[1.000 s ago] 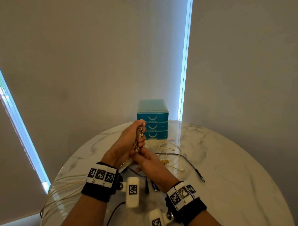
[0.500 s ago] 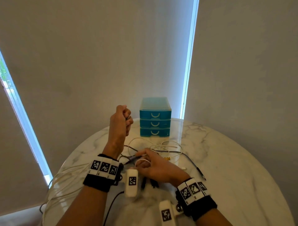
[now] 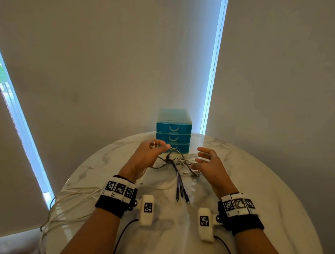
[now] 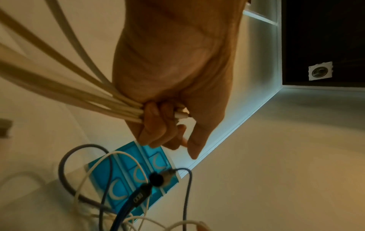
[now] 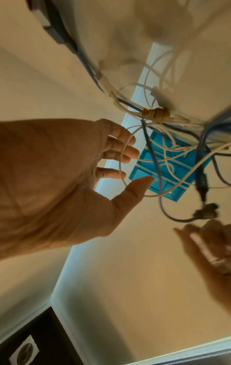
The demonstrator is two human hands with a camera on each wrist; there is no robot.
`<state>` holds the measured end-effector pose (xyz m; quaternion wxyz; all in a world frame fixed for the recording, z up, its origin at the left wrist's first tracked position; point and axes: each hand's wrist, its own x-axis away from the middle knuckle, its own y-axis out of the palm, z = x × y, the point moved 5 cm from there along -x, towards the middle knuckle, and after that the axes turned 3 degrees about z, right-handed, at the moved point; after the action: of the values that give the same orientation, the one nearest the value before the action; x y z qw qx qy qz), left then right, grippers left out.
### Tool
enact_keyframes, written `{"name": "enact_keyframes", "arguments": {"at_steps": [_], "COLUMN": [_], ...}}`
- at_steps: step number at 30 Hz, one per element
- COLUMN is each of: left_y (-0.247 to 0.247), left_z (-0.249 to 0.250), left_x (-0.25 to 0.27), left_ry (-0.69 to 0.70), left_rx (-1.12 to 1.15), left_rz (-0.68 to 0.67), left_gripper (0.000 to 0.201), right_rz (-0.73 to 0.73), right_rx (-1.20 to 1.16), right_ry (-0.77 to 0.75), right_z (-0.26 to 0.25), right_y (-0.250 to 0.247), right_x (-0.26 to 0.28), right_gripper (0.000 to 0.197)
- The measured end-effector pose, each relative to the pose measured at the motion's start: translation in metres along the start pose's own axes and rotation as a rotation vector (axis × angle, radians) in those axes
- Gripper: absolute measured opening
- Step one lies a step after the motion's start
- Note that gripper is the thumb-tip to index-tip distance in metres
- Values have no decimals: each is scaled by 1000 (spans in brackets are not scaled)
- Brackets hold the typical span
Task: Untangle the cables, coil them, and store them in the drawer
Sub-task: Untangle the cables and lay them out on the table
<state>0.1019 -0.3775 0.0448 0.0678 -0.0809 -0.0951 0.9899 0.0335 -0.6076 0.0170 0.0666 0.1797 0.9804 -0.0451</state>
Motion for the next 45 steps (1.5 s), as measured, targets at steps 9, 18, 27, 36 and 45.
{"name": "enact_keyframes", "arguments": {"at_steps": [9,18,27,36,45], "left_y": [10,-15,2,-10,-20], "left_z": [-11,-2,3,-16,-24], "left_x": [5,-1,15,-4,-9], "left_ry": [-77,93,39,-96,-101], "left_rx": [-173,381,168,147,280], "left_rz": [-132,112,-294,10,231], "left_gripper": [35,32,35,30,16], "right_rz": [-47,-202,132,414,178], "right_rx": [-300,201,-177,-71,689], "right_ry": [-42,198,37,158,278], "right_z": [-23,18,3,10,44], "right_y": [2,22,6,-76,-83], "right_x": [6,5,-1,-12,-24], "right_gripper": [27,40,23,21,29]}}
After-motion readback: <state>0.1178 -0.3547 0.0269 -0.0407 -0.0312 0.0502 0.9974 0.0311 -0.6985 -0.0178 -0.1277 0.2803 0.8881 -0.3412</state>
